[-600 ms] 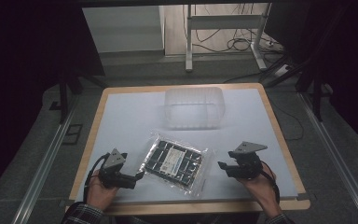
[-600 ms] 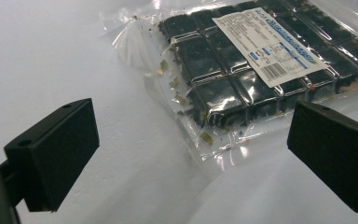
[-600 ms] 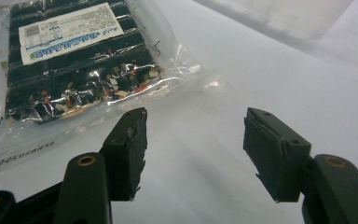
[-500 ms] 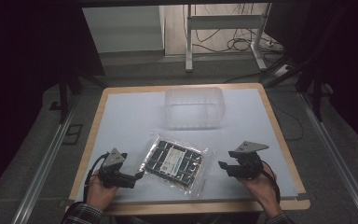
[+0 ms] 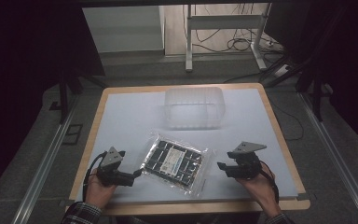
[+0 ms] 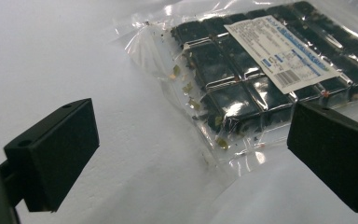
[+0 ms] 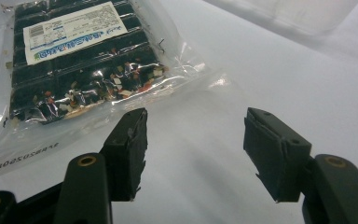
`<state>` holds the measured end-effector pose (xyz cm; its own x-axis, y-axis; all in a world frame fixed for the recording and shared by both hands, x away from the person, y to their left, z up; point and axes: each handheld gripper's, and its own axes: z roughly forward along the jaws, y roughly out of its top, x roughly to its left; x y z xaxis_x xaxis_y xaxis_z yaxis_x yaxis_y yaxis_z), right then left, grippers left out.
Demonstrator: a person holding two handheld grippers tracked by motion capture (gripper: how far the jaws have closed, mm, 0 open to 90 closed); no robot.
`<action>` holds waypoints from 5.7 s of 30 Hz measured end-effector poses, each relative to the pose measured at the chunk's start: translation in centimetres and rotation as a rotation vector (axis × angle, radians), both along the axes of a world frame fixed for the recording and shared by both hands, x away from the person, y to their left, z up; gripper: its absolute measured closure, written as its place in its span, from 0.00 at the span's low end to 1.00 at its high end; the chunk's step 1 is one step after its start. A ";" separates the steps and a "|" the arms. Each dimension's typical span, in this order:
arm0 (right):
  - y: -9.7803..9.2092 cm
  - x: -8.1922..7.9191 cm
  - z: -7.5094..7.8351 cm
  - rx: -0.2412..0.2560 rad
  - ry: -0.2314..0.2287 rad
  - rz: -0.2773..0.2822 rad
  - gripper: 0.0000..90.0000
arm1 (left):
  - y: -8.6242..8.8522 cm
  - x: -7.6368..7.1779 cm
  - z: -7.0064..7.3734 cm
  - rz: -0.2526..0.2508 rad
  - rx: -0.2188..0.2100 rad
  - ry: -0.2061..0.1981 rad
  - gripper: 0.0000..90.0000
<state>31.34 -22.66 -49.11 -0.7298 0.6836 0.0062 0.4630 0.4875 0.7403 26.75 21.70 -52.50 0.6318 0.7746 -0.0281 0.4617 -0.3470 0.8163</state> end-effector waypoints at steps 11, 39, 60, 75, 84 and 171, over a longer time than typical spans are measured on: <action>0.5 -0.2 0.3 0.017 -0.011 0.013 0.50 | -0.3 0.0 -0.1 -0.006 0.035 -0.002 0.02; 9.2 -3.5 -0.5 0.003 0.055 0.317 0.99 | -0.1 -0.1 0.1 0.013 0.040 -0.024 0.02; 10.8 -3.9 -2.6 -0.105 0.103 0.402 0.99 | -0.1 -0.2 0.2 0.022 0.040 -0.037 0.02; 9.2 -2.0 -2.4 -0.111 0.071 0.315 0.99 | 0.1 -0.2 0.4 0.027 0.035 -0.047 0.02; 8.3 -0.8 -2.2 -0.113 0.042 0.250 0.99 | 0.0 -0.2 0.4 0.024 0.038 -0.043 0.02; 7.1 7.4 -2.9 -0.006 0.077 0.204 0.69 | -0.7 -0.1 0.0 0.000 0.098 -0.036 0.03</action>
